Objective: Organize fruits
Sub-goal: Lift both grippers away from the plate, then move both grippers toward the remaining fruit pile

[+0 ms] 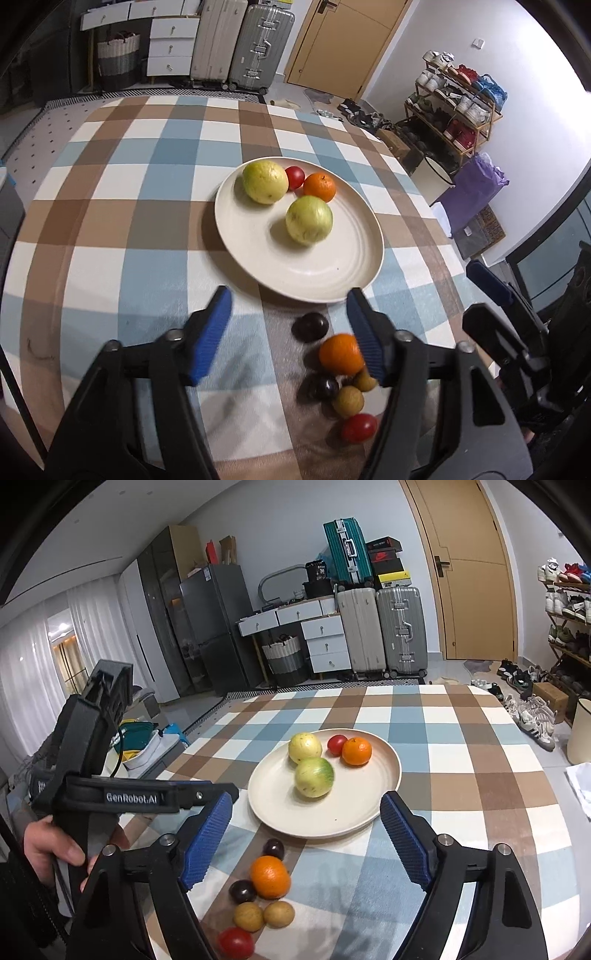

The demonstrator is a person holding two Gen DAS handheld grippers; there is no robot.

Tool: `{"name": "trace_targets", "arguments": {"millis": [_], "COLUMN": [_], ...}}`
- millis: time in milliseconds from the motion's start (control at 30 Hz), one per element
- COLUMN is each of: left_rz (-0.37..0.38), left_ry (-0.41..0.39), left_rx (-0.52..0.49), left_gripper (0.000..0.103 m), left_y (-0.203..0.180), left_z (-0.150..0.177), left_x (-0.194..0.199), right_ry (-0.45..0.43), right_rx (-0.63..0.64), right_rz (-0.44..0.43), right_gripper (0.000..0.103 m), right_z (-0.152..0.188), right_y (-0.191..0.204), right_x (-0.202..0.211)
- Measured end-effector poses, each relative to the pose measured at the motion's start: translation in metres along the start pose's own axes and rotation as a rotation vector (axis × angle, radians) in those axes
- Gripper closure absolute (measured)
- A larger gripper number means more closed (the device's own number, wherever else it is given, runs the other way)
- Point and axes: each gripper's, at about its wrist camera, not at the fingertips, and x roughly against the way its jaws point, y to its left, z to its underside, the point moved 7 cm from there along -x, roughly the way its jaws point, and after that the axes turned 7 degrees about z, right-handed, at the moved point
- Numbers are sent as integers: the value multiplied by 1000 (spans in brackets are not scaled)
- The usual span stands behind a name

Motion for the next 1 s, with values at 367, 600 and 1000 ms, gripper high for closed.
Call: {"name": "trace_targets", "arguments": {"millis": [367,600,1000], "left_rz": [-43,-56,-49], "left_ry": [-41,-60,-5], "left_rx": [-52,-65,-91], "left_gripper": [22,17,8], "left_y": [-13,-17,-25], "left_z": [19,32,68], "left_x": [20,23,6], "right_ry": [-23,-4,23], "right_rx": [-36,-49,-74], "right_rz": [25,27,46], "right_gripper": [7,3,2], "right_z": [8,17,34], "right_y": [2,0,-17], "right_x": [24,33,42]}}
